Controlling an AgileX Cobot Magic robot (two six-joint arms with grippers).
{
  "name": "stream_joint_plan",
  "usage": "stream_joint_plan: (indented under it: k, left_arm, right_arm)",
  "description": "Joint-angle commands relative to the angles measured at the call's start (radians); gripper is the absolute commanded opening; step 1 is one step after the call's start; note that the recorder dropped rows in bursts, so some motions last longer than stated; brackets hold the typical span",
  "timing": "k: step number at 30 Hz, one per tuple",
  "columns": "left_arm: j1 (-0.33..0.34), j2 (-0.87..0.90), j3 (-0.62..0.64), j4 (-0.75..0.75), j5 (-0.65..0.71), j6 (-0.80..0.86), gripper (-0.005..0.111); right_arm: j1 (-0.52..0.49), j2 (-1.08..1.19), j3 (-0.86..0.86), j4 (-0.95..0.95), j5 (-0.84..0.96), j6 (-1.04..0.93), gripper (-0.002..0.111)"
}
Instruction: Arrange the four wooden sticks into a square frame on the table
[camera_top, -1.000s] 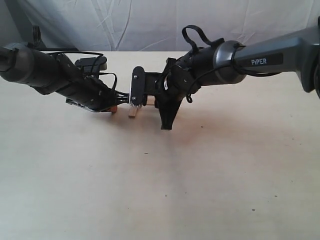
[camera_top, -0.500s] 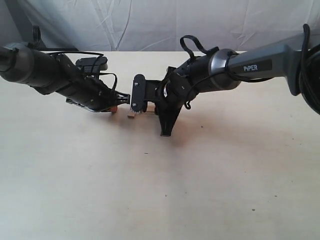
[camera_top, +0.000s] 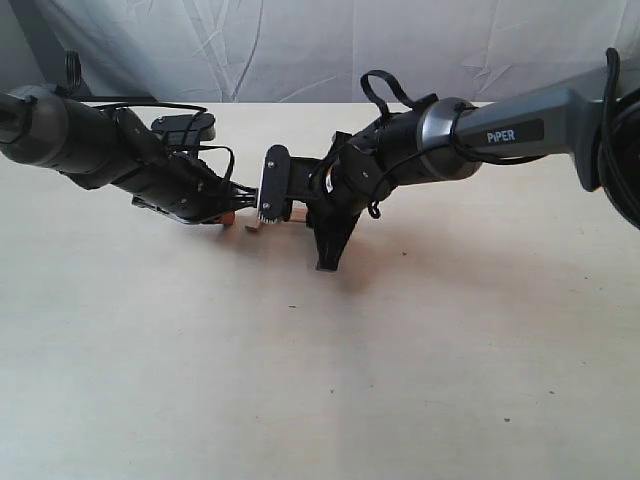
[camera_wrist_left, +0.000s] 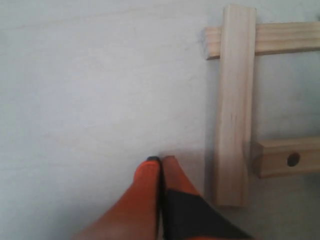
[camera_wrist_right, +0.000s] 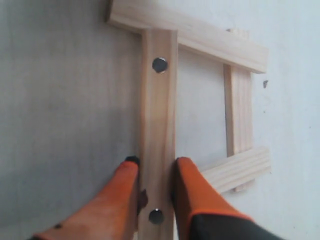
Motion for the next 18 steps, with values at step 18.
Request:
stream_joint_plan:
  k: [18]
  left_arm:
    - [-0.035,0.014,0.002,-0.332,0.085,0.33,0.0]
  right_arm:
    - [-0.002,-0.013,-0.002,0.065,-0.023,-0.004,0.0]
